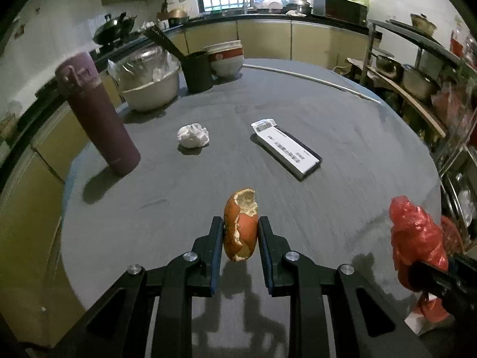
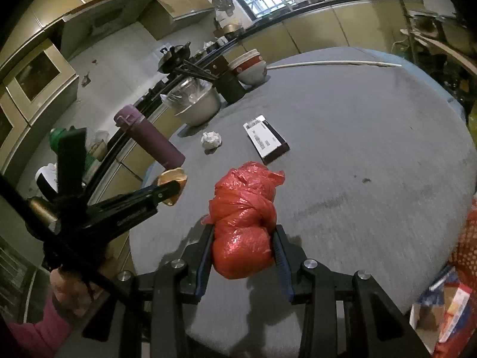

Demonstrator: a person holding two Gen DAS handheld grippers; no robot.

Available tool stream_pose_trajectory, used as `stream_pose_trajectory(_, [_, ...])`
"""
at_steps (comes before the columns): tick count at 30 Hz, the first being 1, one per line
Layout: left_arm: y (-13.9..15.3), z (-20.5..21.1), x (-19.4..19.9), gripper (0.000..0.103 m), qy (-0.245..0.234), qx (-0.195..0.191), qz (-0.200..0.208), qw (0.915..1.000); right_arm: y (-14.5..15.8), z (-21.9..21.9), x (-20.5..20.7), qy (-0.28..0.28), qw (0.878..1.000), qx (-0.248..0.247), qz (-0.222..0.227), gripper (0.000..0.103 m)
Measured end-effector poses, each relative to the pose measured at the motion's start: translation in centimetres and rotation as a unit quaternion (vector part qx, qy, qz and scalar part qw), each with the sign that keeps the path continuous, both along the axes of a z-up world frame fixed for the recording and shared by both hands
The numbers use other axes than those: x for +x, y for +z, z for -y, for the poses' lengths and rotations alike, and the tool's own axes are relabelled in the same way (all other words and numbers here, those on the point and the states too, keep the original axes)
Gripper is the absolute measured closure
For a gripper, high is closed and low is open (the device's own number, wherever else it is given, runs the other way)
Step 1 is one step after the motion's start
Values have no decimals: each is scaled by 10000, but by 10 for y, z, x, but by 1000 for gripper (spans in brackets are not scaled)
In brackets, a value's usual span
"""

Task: Collect trash
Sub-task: 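Carry the red bag and orange peel toward the red basket with both tools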

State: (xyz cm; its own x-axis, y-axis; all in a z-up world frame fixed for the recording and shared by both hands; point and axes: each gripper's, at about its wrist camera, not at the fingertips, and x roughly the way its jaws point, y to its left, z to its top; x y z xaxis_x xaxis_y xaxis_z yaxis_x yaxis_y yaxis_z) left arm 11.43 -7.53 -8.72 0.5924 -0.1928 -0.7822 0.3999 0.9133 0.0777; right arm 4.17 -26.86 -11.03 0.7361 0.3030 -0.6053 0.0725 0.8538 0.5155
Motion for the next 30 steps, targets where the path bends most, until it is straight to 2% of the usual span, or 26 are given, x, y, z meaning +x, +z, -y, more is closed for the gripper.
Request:
stream_pose_trajectory(6, [11,0,-29,79,1,229,369,9991,3,0,-13,-56,10000,-16,44,63])
stream_pose_trajectory(11, [16,-1,-43,79,-5,296,514,9982,7,-3,-17,-39,9999,-33,120,63])
stream_pose_trajectory(30, [24,-3,-64,79,11,322,691,9971,12,-10,-25,17,9997,-102,237,63])
